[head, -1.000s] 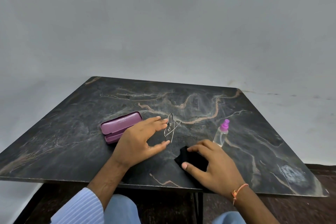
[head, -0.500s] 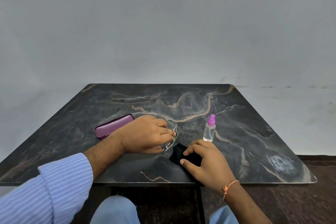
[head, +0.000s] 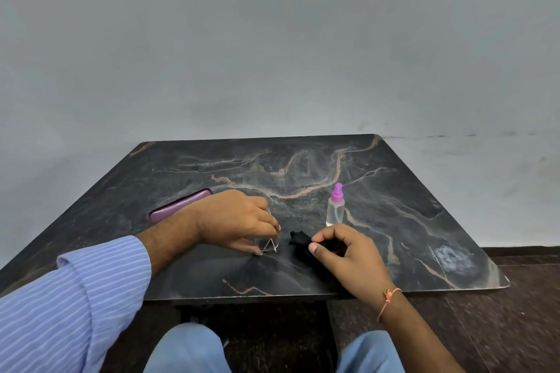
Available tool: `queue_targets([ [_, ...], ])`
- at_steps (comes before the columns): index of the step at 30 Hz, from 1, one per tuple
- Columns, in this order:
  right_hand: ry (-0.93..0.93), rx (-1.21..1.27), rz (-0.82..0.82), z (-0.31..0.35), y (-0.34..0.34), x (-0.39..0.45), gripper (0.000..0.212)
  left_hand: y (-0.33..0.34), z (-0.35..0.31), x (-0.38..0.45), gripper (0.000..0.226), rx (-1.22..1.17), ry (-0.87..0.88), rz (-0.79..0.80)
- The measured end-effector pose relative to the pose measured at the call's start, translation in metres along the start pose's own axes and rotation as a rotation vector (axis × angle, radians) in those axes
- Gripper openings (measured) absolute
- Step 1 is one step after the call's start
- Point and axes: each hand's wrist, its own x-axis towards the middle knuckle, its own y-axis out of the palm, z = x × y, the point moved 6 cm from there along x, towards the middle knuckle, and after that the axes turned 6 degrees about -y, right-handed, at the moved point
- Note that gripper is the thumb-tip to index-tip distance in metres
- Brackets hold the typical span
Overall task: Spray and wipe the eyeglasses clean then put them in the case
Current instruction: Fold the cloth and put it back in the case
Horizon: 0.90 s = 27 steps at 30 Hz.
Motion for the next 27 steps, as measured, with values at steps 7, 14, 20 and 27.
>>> queue_targets([
  [7, 0.080, 0.305, -0.056, -0.008, -0.010, 0.003, 0.005, 0.003, 0.003, 0.004, 0.044, -0.041, -0.049, 0.086],
  [14, 0.106, 0.510, -0.130, -0.001, -0.016, 0.000, 0.005, -0.023, -0.016, -0.014, 0.047, -0.169, -0.329, -0.169],
  [20, -0.001, 0.423, -0.149, 0.024, -0.004, 0.000, 0.012, -0.025, -0.060, -0.023, 0.016, -1.136, -1.057, -0.404],
  [27, -0.290, 0.237, -0.015, 0.067, 0.022, 0.005, 0.011, -0.008, -0.083, -0.039, 0.035, -1.936, -1.355, -0.542],
])
